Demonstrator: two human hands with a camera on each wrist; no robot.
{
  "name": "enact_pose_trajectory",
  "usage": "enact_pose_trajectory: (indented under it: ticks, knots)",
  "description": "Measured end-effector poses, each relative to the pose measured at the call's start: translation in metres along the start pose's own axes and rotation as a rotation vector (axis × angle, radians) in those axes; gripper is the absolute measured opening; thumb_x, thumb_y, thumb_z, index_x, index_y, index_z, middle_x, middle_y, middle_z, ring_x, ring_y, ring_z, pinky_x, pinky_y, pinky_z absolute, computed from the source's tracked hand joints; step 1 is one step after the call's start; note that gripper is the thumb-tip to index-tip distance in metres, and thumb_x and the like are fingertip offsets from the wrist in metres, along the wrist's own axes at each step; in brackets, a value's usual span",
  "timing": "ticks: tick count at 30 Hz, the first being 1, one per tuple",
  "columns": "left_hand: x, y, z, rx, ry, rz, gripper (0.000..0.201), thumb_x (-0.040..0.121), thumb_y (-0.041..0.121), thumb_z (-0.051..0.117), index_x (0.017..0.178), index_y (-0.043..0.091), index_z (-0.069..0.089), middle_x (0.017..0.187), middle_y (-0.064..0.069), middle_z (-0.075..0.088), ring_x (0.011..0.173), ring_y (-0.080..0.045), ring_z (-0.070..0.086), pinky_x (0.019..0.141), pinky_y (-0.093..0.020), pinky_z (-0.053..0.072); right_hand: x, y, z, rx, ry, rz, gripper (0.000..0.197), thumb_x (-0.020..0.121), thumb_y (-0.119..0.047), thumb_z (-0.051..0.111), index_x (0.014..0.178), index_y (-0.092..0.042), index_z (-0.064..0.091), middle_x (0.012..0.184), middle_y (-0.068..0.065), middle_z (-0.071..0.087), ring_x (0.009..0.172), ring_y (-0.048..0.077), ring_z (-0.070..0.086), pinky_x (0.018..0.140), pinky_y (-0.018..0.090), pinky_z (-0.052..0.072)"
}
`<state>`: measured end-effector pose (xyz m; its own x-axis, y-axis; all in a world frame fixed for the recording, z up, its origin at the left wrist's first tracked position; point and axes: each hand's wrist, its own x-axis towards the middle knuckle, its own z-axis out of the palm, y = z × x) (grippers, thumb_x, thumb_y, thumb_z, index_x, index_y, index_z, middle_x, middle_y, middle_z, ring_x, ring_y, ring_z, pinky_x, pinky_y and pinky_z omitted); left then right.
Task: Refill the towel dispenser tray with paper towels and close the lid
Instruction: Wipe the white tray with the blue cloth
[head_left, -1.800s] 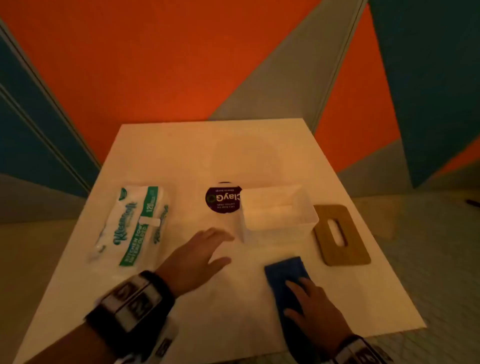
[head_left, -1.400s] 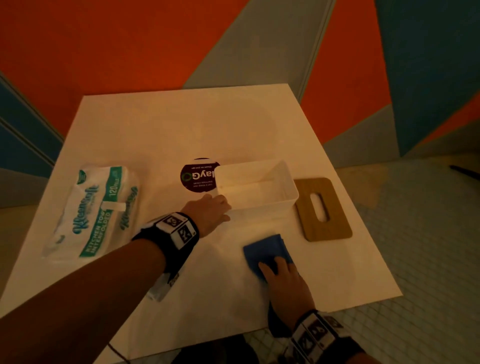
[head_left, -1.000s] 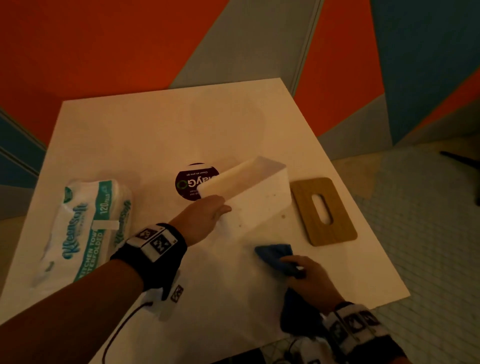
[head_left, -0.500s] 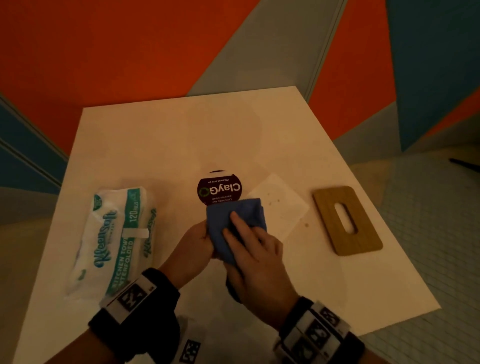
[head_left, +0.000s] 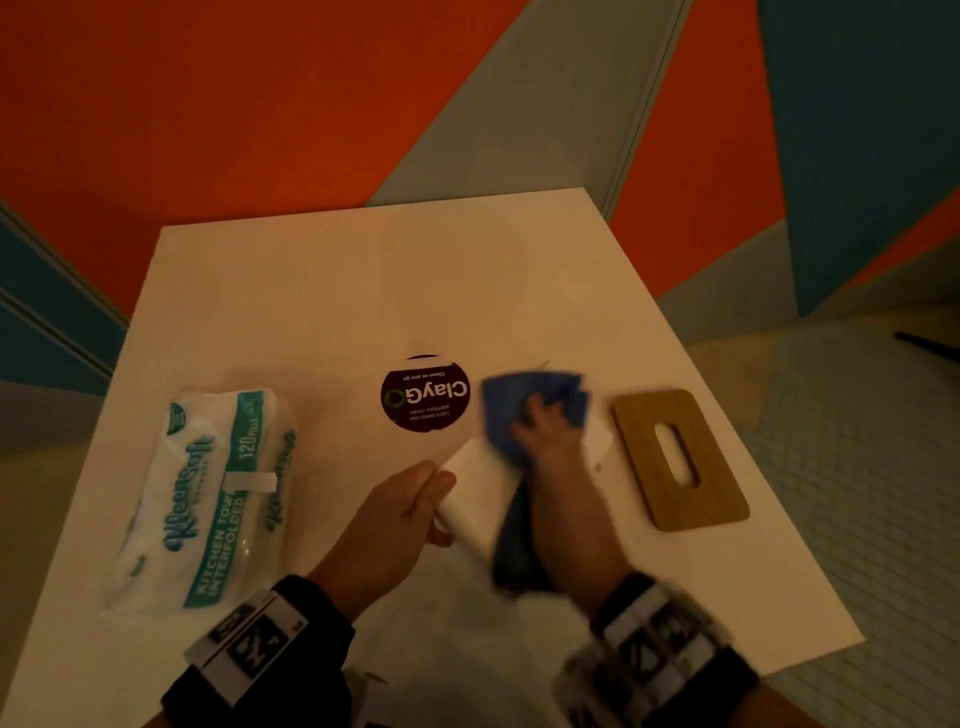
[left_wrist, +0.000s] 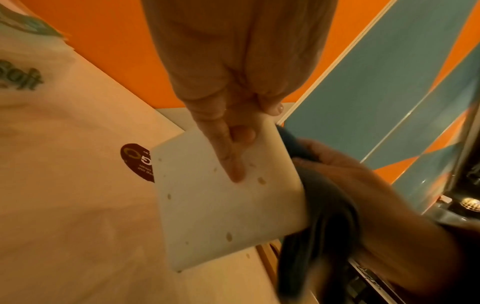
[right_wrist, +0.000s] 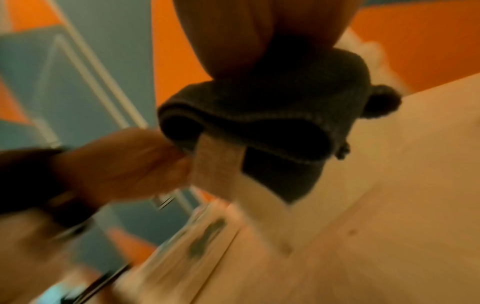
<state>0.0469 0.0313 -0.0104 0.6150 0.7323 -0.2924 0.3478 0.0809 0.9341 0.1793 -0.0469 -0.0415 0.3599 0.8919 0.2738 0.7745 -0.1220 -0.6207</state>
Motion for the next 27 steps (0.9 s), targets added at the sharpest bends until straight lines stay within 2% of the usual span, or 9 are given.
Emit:
enact_pose_trajectory:
  ticks: [3,6,11,15,18,20,22,24,27]
  knots:
    - [0.003,0.004,0.012,-0.030,-0.048,-0.005,0.027,0.095,0.014,0.036,0.080,0.022,0.058,0.069,0.006,0.061,0.061,-0.007,0.060,0.063,-0.025,0.056,-0.030,-0.003,0.004,0.037,-0.152,-0.205,0.051,0.087,-0.010,0.042,0.133,-0.023,0.025,0.154,-0.010,0.011,0.141,0.014,0.010,0.116,0.031,0.004]
    - [0.006,0.008,0.021,-0.023,-0.040,-0.014,0.025,0.094,0.014,0.038,0.072,0.014,0.050,0.077,-0.003,0.054,0.072,-0.014,0.056,0.064,-0.026,0.057,-0.004,0.025,-0.026,-0.067,-0.063,-0.092,0.036,0.086,-0.014,0.047,0.122,-0.014,0.040,0.136,0.019,0.047,0.125,0.038,0.044,0.106,0.048,0.023]
    - [0.007,0.020,0.033,0.010,-0.034,-0.005,0.030,0.093,0.012,0.040,0.065,0.016,0.046,0.067,-0.002,0.045,0.059,-0.009,0.054,0.069,-0.039,0.059,0.026,0.055,-0.052,0.013,0.029,0.259,0.040,0.091,-0.005,0.036,0.131,-0.004,0.040,0.148,0.018,0.027,0.139,0.033,0.019,0.115,0.050,0.017]
    - [0.009,0.019,0.038,-0.088,0.001,-0.044,0.029,0.093,0.010,0.039,0.065,0.007,0.044,0.060,-0.007,0.037,0.044,-0.001,0.048,0.055,-0.022,0.057,-0.027,0.032,-0.028,-0.060,-0.078,-0.135,0.036,0.083,-0.021,0.048,0.117,-0.012,0.049,0.136,0.013,0.038,0.125,0.032,0.038,0.107,0.033,0.031]
    - [0.008,0.021,0.039,-0.102,0.020,-0.031,0.029,0.094,0.007,0.036,0.066,0.005,0.044,0.061,-0.008,0.039,0.050,-0.006,0.049,0.051,-0.014,0.053,-0.052,0.045,-0.020,0.010,-0.225,-0.341,0.031,0.098,-0.026,0.028,0.125,-0.015,0.039,0.139,0.005,0.026,0.132,0.024,0.019,0.114,0.031,0.007]
    - [0.008,0.023,0.038,-0.134,0.042,-0.046,0.029,0.093,0.007,0.038,0.064,0.007,0.043,0.059,-0.009,0.036,0.056,-0.014,0.044,0.053,-0.018,0.056,-0.036,0.063,-0.031,-0.010,-0.147,-0.296,0.033,0.096,-0.033,0.029,0.124,-0.020,0.040,0.142,-0.002,0.027,0.134,0.018,0.018,0.112,0.035,0.014]
    - [0.006,0.027,0.035,-0.135,0.051,-0.040,0.026,0.093,0.009,0.039,0.068,0.006,0.045,0.060,-0.008,0.034,0.058,-0.016,0.041,0.056,-0.023,0.059,-0.013,0.076,-0.046,0.112,0.010,-0.098,0.036,0.097,-0.040,0.024,0.123,-0.025,0.042,0.146,-0.010,0.030,0.133,0.021,0.025,0.113,0.025,0.017]
    - [0.002,0.029,0.034,-0.128,0.049,-0.028,0.024,0.093,0.010,0.038,0.071,0.005,0.047,0.060,-0.008,0.034,0.058,-0.016,0.041,0.056,-0.023,0.059,0.000,0.078,-0.058,0.157,0.148,0.041,0.039,0.094,-0.031,0.026,0.127,-0.018,0.044,0.143,0.004,0.027,0.135,0.032,0.026,0.111,0.016,0.011]
    - [-0.001,0.031,0.032,-0.150,0.060,-0.044,0.026,0.093,0.011,0.037,0.070,0.008,0.048,0.060,-0.008,0.034,0.060,-0.018,0.041,0.056,-0.023,0.059,-0.008,0.054,-0.055,0.144,0.093,0.040,0.043,0.088,-0.030,0.027,0.127,-0.020,0.044,0.145,0.009,0.031,0.136,0.034,0.024,0.115,0.023,0.008]
